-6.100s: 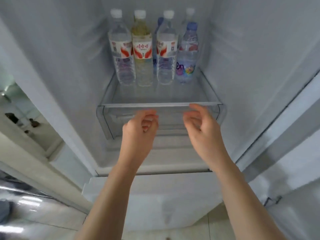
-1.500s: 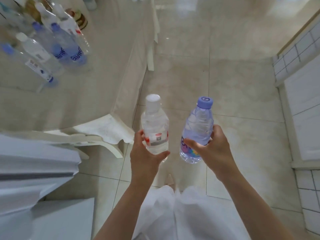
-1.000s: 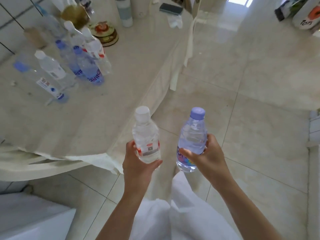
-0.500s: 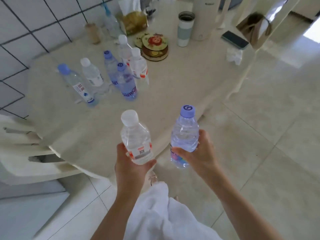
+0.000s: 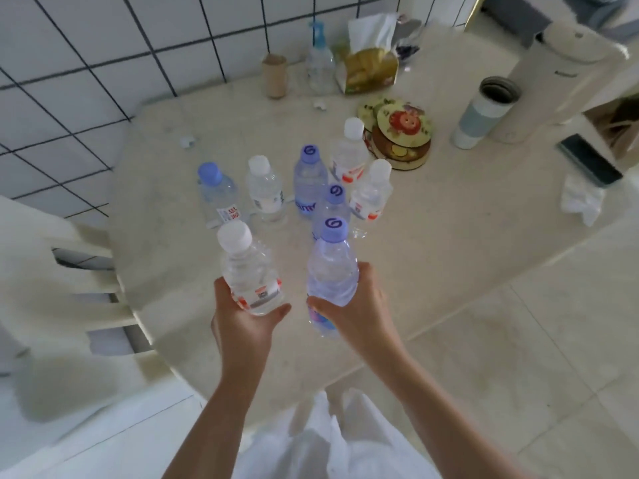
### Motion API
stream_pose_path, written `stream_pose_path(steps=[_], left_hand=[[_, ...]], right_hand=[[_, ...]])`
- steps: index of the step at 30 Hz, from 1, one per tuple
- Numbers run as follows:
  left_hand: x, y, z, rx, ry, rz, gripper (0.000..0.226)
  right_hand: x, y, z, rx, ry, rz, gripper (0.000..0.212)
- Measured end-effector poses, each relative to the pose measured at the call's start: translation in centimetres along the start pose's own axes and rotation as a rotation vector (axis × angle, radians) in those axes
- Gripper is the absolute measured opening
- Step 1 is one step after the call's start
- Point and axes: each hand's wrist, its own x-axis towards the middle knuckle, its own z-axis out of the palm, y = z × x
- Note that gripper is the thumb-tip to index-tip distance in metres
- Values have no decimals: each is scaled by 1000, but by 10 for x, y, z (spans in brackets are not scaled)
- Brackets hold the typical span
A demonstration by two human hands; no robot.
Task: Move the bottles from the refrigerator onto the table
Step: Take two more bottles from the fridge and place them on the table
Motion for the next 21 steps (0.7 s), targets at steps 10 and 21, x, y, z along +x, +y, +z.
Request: stream_pose_path(steps=[10, 21], left_hand=[[65, -20, 21, -14, 127, -169, 78], [96, -41, 48, -22, 154, -242, 79]], right_hand=[[81, -20, 59, 17, -70, -101, 60], [122, -20, 75, 46, 33, -275, 63]])
